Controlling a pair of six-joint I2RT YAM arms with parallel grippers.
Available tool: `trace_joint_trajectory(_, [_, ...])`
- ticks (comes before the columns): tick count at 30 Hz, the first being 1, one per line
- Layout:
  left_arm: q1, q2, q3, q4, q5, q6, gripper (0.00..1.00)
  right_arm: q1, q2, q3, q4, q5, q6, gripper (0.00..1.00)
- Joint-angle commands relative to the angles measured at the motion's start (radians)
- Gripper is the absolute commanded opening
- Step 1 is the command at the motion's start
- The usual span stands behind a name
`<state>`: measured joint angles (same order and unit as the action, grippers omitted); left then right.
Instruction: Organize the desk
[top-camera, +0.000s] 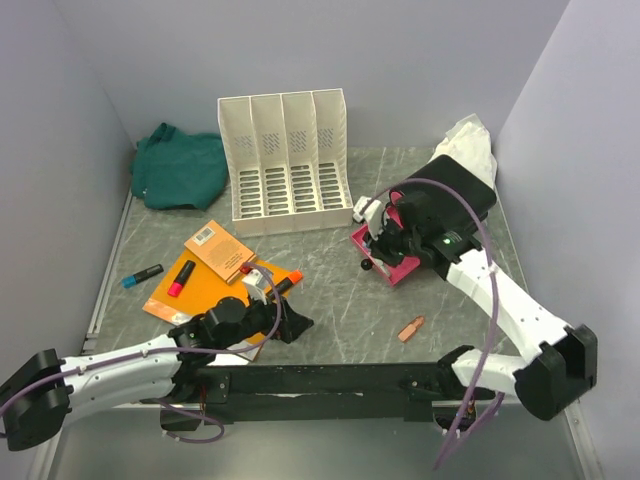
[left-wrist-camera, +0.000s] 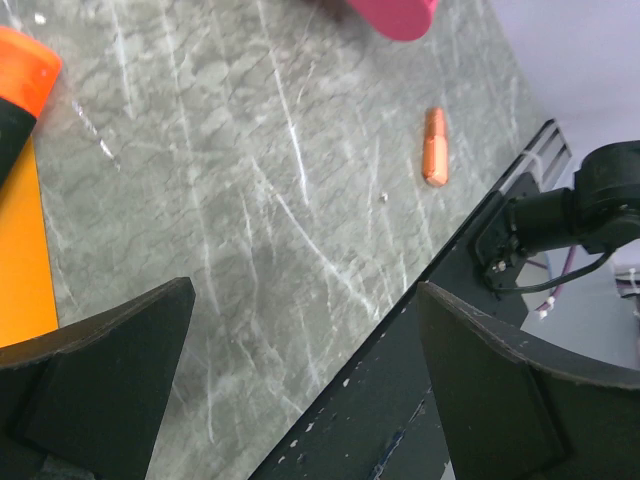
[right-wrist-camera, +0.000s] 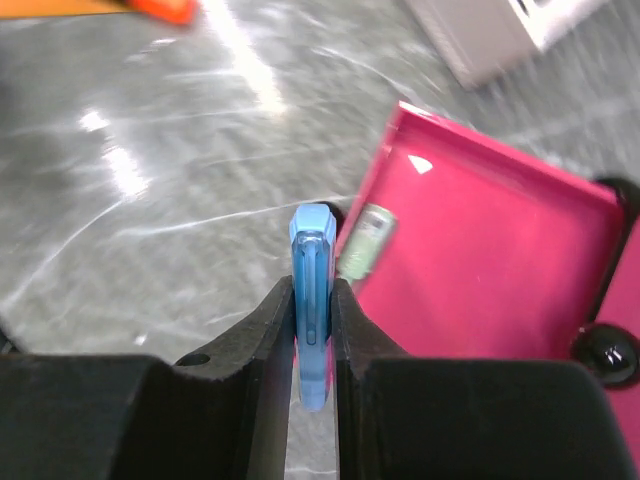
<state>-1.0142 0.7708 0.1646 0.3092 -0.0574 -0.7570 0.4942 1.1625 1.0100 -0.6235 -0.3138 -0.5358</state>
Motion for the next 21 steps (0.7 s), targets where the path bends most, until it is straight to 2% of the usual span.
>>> trace_joint_trajectory(1, [-0.004,0.035,0.059,0.013,0.027,-0.015,0.99,-0.011,0.112,0.004,0.116,0.243,0.21,0.0])
trace_joint_trajectory(4, [-0.004,0.065,0.064,0.033,0.05,-0.021,0.99,-0.028,0.155,0.007,0.137,0.312,0.243,0.05])
trace_joint_trajectory(7, [-0.004,0.096,0.065,0.067,0.063,-0.025,0.99,-0.029,0.154,0.001,0.145,0.332,0.238,0.25])
trace_joint_trajectory(8, [-0.006,0.117,0.067,0.076,0.083,-0.019,0.99,-0.029,0.151,0.001,0.143,0.326,0.237,0.37])
trace_joint_trajectory(12, [-0.015,0.188,0.104,0.113,0.134,0.014,0.99,-0.034,0.134,0.016,0.099,0.283,0.224,0.49])
trace_joint_trajectory(16, [-0.059,0.289,0.17,0.094,0.145,0.068,1.0,-0.078,0.066,0.035,0.027,0.155,0.176,0.56])
trace_joint_trajectory(21, [-0.148,0.421,0.295,0.065,0.125,0.156,0.99,-0.19,-0.052,0.023,-0.088,-0.2,0.06,0.56])
